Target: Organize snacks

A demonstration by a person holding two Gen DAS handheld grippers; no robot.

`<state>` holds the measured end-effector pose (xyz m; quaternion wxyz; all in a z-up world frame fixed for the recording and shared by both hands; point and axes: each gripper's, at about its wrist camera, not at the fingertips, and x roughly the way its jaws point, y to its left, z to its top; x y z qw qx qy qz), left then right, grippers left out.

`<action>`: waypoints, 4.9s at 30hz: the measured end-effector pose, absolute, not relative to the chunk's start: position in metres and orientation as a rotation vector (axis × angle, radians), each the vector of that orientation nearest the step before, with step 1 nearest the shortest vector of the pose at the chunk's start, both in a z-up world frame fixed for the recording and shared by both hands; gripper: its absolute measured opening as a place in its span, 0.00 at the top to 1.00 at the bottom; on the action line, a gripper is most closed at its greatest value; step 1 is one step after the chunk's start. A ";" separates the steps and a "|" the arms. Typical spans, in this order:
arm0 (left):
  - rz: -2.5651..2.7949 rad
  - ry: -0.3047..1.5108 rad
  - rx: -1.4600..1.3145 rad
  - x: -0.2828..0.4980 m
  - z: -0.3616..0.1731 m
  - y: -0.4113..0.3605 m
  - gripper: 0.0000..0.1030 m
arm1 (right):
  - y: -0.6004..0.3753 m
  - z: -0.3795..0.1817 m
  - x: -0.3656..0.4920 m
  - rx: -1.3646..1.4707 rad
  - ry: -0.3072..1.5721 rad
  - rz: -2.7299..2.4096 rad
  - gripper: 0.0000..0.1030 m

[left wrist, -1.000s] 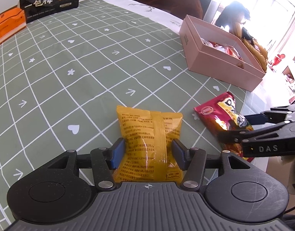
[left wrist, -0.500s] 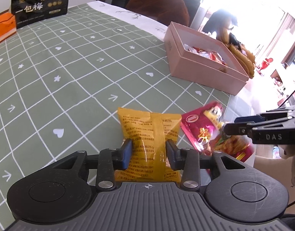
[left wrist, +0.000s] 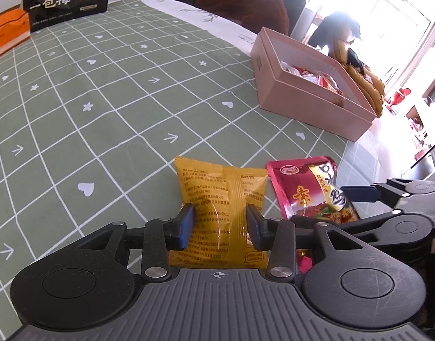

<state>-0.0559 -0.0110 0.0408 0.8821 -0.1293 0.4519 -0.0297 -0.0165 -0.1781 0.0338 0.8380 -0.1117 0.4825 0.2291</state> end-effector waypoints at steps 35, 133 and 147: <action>-0.076 0.936 -0.286 -0.056 0.038 -0.008 0.54 | -0.197 0.100 -0.022 -0.232 0.952 0.603 0.78; -0.065 0.778 -0.214 0.030 0.081 0.005 0.72 | -0.268 0.108 0.155 0.354 0.913 0.289 0.80; -0.072 0.741 -0.025 -0.012 0.026 0.008 0.71 | -0.148 0.026 0.018 0.072 0.877 0.181 0.60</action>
